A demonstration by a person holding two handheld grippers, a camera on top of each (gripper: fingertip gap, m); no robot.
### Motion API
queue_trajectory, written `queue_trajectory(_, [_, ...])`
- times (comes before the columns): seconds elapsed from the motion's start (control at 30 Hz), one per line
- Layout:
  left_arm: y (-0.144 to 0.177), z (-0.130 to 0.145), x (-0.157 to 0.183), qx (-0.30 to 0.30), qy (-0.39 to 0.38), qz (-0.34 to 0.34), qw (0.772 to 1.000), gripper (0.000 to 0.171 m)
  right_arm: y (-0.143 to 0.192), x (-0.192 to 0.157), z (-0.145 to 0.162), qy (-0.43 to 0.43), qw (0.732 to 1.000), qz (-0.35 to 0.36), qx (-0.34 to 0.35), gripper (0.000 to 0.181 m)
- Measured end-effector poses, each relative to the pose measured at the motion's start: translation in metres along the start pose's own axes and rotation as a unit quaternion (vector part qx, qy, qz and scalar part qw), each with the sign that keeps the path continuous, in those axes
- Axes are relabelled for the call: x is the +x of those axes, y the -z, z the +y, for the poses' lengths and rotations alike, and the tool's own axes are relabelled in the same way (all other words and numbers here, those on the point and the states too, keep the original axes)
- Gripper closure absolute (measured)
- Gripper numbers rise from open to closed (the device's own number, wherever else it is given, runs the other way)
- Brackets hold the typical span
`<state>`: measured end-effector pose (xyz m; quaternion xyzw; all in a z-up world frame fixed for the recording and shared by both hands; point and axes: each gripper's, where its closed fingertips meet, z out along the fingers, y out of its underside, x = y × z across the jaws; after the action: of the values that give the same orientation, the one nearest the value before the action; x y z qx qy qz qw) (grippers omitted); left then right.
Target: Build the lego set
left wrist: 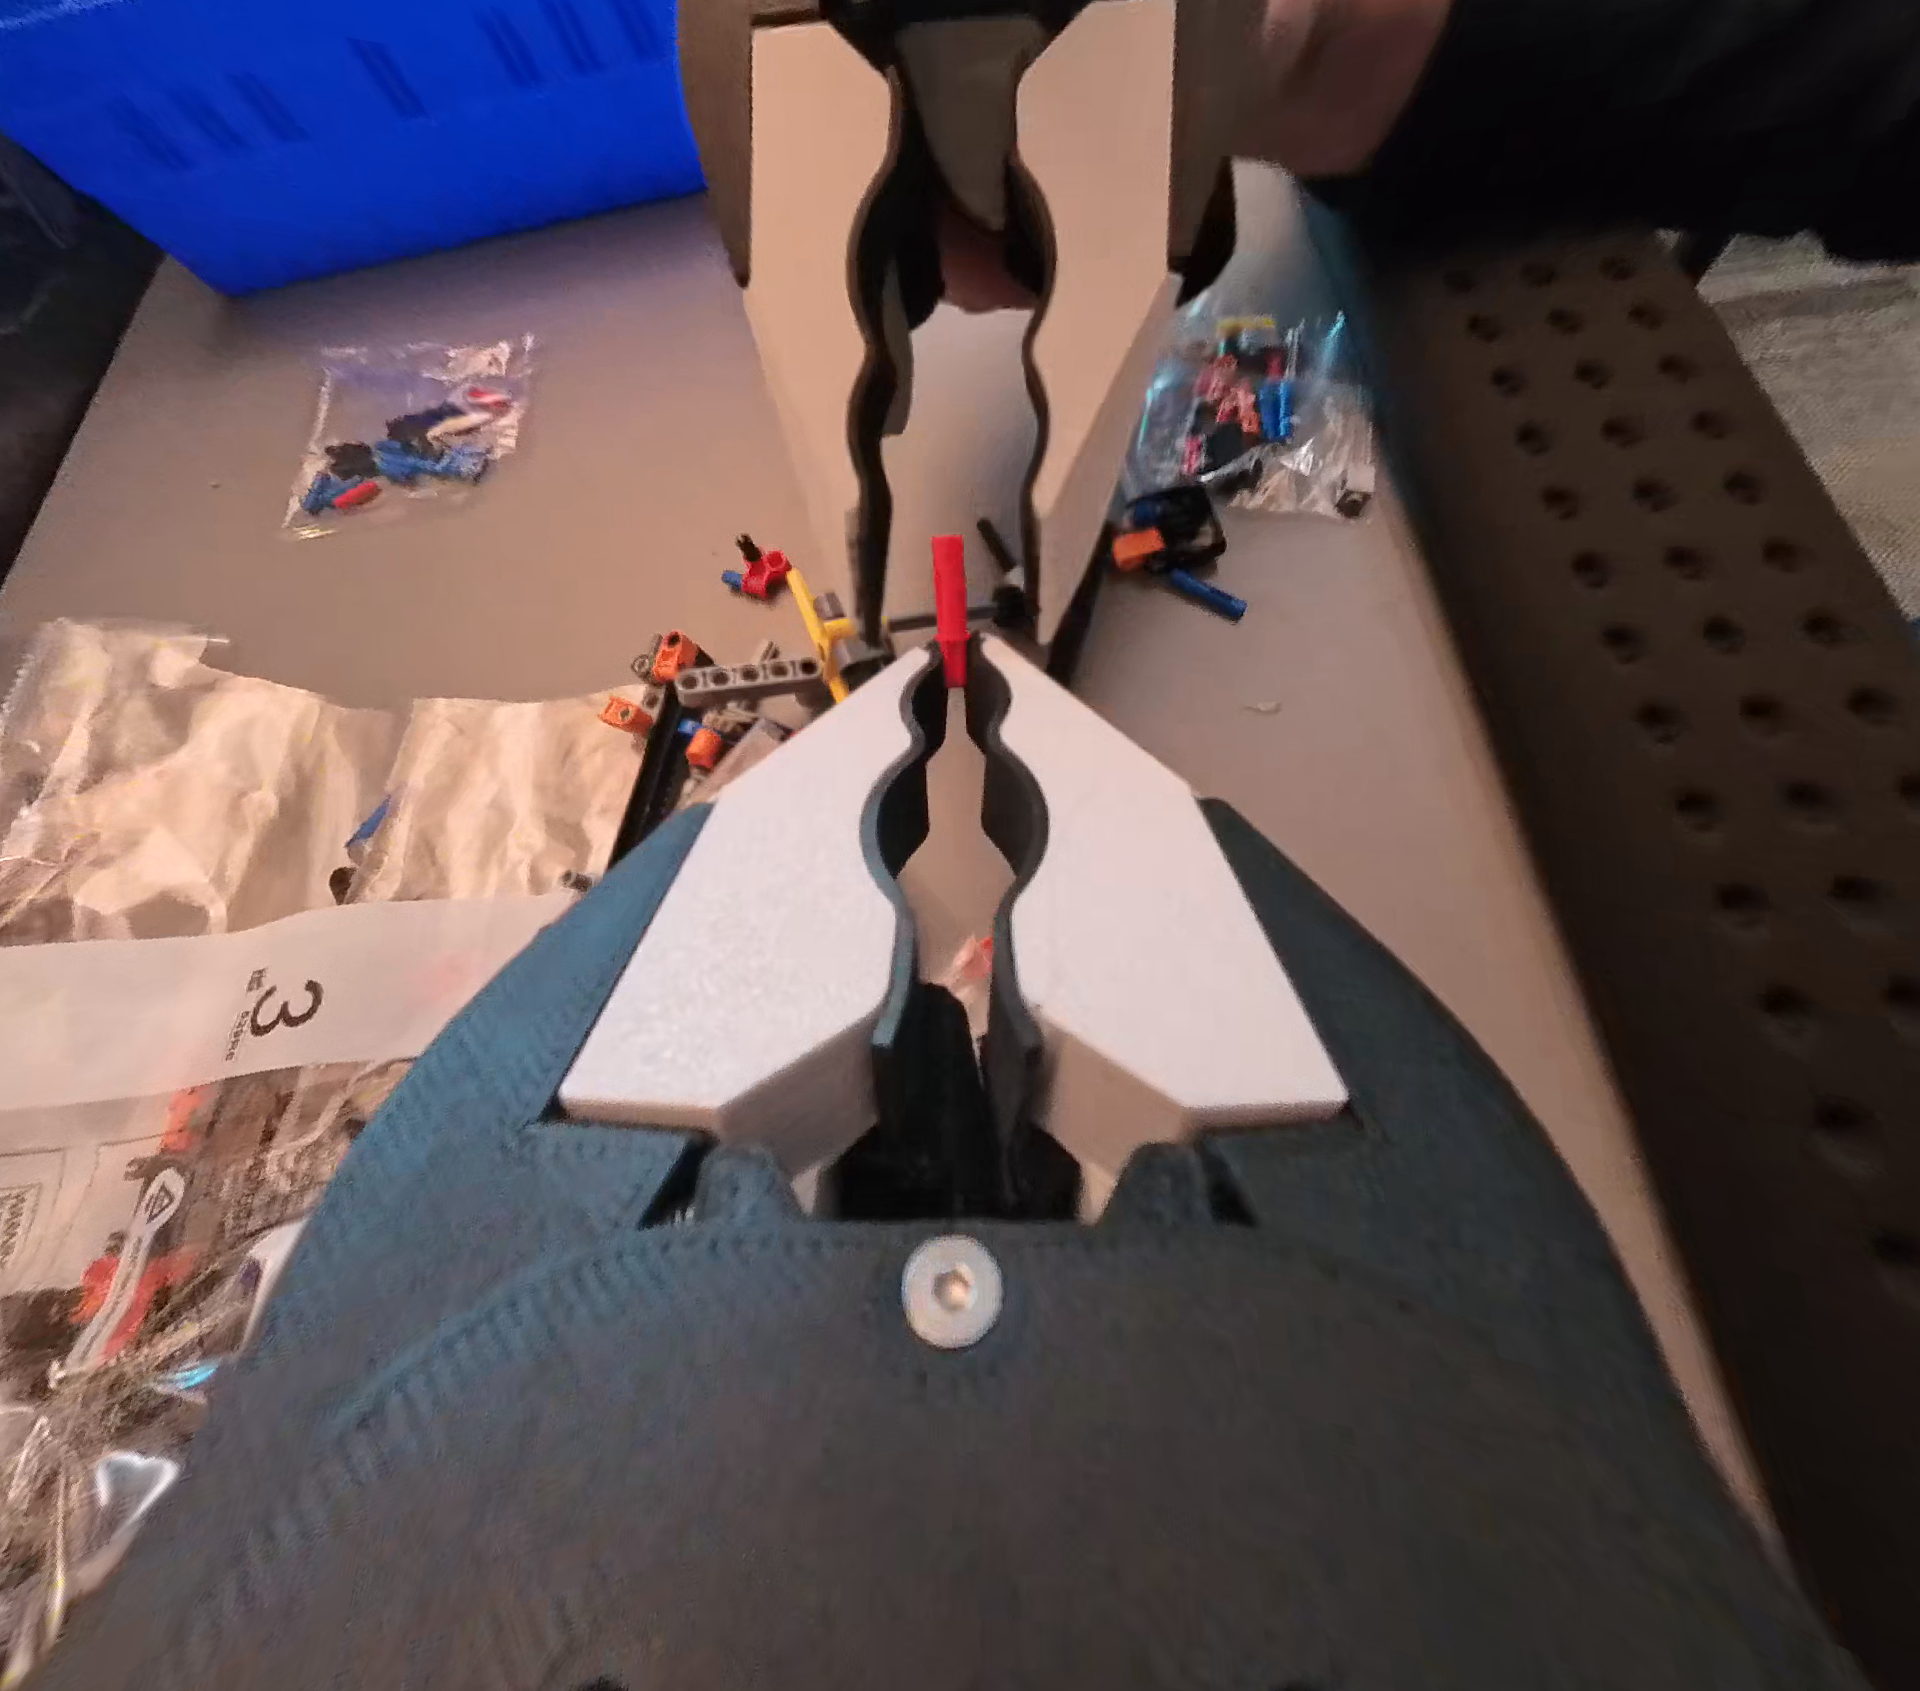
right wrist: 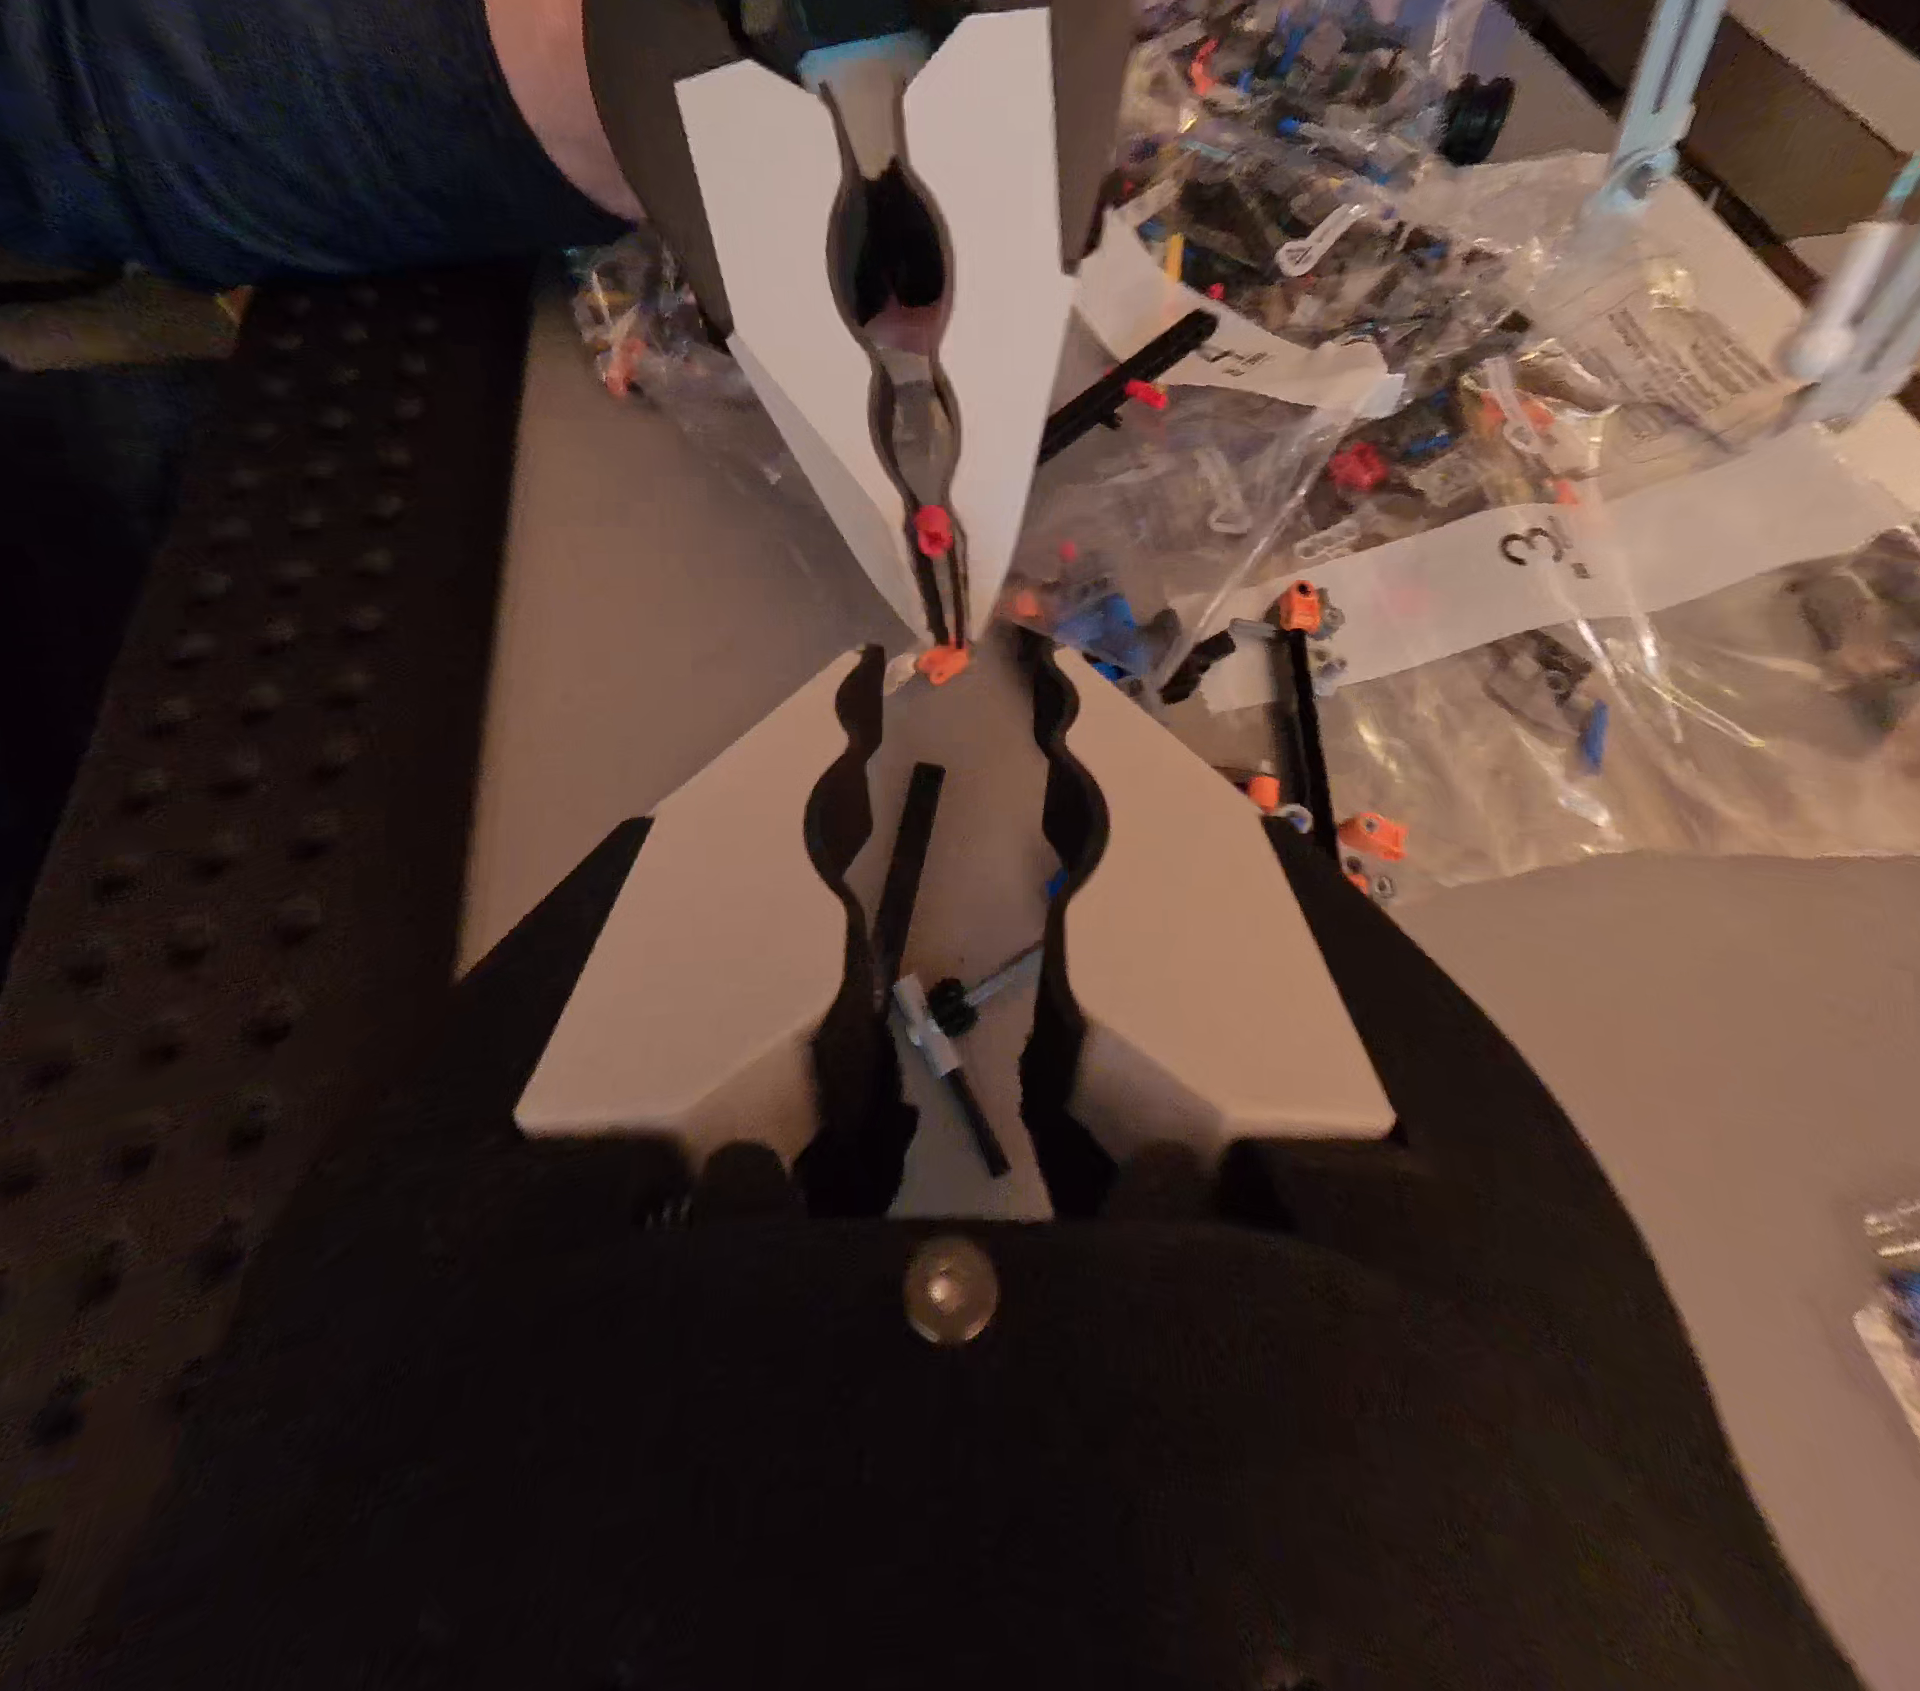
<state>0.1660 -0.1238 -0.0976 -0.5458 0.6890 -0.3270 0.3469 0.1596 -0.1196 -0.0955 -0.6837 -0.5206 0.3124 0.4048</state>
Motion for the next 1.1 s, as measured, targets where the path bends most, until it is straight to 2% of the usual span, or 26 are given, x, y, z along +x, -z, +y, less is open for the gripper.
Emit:
queue_trajectory(0.07, [0.006, -0.005, -0.004, 0.022, 0.014, 0.001, 1.000, 0.170, 0.008, 0.007, -0.007, -0.010, 1.000, 0.015, 0.025, 0.150])
queue_trajectory(0.13, [0.014, -0.014, -0.008, 0.055, 0.033, 0.001, 0.998, 0.170, 0.012, 0.021, -0.001, -0.017, 0.999, 0.047, 0.019, 0.143])
queue_trajectory(0.17, [0.019, -0.020, -0.011, 0.079, 0.042, -0.001, 0.996, 0.170, 0.016, 0.029, 0.004, -0.030, 0.997, 0.064, 0.014, 0.132])
queue_trajectory(0.23, [0.029, -0.031, -0.016, 0.125, 0.054, -0.002, 0.991, 0.170, 0.025, 0.049, 0.008, -0.066, 0.992, 0.108, 0.017, 0.093])
queue_trajectory(0.27, [0.037, -0.038, -0.019, 0.155, 0.060, -0.004, 0.986, 0.171, 0.031, 0.057, 0.011, -0.078, 0.989, 0.128, 0.016, 0.086])
queue_trajectory(0.33, [0.056, -0.054, -0.028, 0.236, 0.068, -0.017, 0.969, 0.170, 0.044, 0.074, 0.018, -0.083, 0.980, 0.180, 0.009, 0.081])
queue_trajectory(0.43, [0.080, -0.060, -0.041, 0.280, 0.089, -0.033, 0.955, 0.170, 0.059, 0.085, 0.030, -0.102, 0.972, 0.211, -0.001, 0.082])
queue_trajectory(0.47, [0.086, -0.060, -0.045, 0.288, 0.093, -0.045, 0.952, 0.170, 0.065, 0.089, 0.035, -0.102, 0.969, 0.227, -0.008, 0.085])
queue_trajectory(0.53, [0.093, -0.062, -0.048, 0.298, 0.093, -0.054, 0.948, 0.170, 0.073, 0.091, 0.045, -0.105, 0.963, 0.246, -0.035, 0.115])
queue_trajectory(0.57, [0.095, -0.063, -0.051, 0.300, 0.094, -0.063, 0.947, 0.171, 0.076, 0.094, 0.053, -0.119, 0.956, 0.264, -0.049, 0.121])
queue_trajectory(0.67, [0.099, -0.066, -0.052, 0.311, 0.088, -0.079, 0.943, 0.171, 0.065, 0.089, 0.091, -0.196, 0.944, 0.239, -0.113, 0.120])
queue_trajectory(0.73, [0.098, -0.067, -0.052, 0.309, 0.089, -0.081, 0.943, 0.171, 0.054, 0.088, 0.114, -0.234, 0.932, 0.225, -0.158, 0.104])
queue_trajectory(0.77, [0.097, -0.066, -0.053, 0.307, 0.089, -0.083, 0.944, 0.170, 0.051, 0.089, 0.122, -0.241, 0.927, 0.227, -0.178, 0.102])
queue_trajectory(0.83, [0.097, -0.066, -0.053, 0.309, 0.092, -0.082, 0.943, 0.170, 0.049, 0.100, 0.123, -0.220, 0.921, 0.268, -0.177, 0.098])
queue_trajectory(0.9, [0.097, -0.066, -0.053, 0.308, 0.093, -0.084, 0.943, 0.170, 0.048, 0.108, 0.123, -0.227, 0.913, 0.303, -0.150, 0.074])
queue_trajectory(0.93, [0.096, -0.064, -0.055, 0.301, 0.098, -0.088, 0.944, 0.170, 0.049, 0.109, 0.126, -0.248, 0.905, 0.315, -0.142, 0.069])
queue_trajectory(1.0, [0.097, -0.064, -0.056, 0.302, 0.104, -0.090, 0.943, 0.170, 0.057, 0.110, 0.131, -0.269, 0.890, 0.340, -0.141, 0.063])
queue_trajectory(1.1, [0.098, -0.065, -0.057, 0.308, 0.116, -0.085, 0.940, 0.170, 0.060, 0.110, 0.133, -0.267, 0.889, 0.350, -0.125, 0.059])
